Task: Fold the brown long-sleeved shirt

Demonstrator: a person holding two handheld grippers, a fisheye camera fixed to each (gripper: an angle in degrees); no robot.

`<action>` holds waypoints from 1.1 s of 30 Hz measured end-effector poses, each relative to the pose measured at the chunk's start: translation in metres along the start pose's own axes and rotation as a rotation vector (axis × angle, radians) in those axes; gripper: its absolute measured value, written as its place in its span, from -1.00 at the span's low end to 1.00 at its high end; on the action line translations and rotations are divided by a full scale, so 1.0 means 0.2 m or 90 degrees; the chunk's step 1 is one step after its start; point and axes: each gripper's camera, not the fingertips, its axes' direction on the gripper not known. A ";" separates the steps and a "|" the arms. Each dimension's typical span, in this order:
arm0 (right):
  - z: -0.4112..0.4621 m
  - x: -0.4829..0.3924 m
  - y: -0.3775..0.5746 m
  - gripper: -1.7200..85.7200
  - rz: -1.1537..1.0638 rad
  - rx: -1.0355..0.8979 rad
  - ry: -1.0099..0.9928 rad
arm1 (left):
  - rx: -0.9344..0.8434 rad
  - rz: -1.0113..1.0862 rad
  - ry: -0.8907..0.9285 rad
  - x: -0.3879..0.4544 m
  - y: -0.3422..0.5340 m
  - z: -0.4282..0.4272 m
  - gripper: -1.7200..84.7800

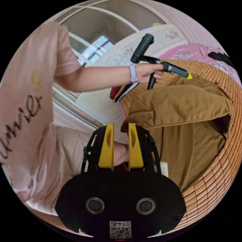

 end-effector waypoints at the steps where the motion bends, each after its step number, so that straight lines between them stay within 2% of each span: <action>1: 0.17 -0.04 -0.02 -0.72 -0.021 -0.070 0.027 | -0.014 -0.023 -0.015 -0.06 0.06 -0.03 -0.87; 4: 0.41 -0.07 -0.01 -0.71 -0.006 -0.151 0.044 | -0.067 -0.128 -0.052 -0.30 0.35 -0.15 -0.85; 9: 0.46 0.05 0.01 -0.73 0.084 -0.169 0.062 | -0.126 -0.216 -0.031 -0.37 0.71 -0.22 -0.82; 12: 0.45 0.12 0.00 -0.74 0.119 -0.175 0.122 | -0.174 -0.218 0.001 -0.30 0.83 -0.17 -0.78; 16: 0.55 0.09 -0.10 -0.75 0.036 -0.217 0.202 | -0.225 -0.209 0.024 -0.24 0.92 -0.10 -0.76; 20: 0.59 0.13 -0.20 -0.76 0.068 -0.193 0.172 | -0.344 -0.135 0.011 -0.20 0.97 0.04 -0.82; 22: 0.58 0.17 -0.22 -0.76 0.086 -0.184 0.164 | -0.351 -0.104 0.005 -0.21 0.97 0.04 -0.91; 26: 0.48 0.25 -0.26 -0.77 0.102 -0.167 0.206 | -0.324 -0.138 0.025 -0.29 0.97 -0.12 -0.97; 30: 0.34 0.40 -0.29 -0.76 0.139 -0.142 0.255 | -0.321 -0.206 0.037 -0.42 1.05 -0.18 -0.96; 33: 0.16 0.60 -0.33 -0.75 0.169 -0.099 0.343 | -0.336 -0.247 0.051 -0.51 1.09 -0.15 -0.88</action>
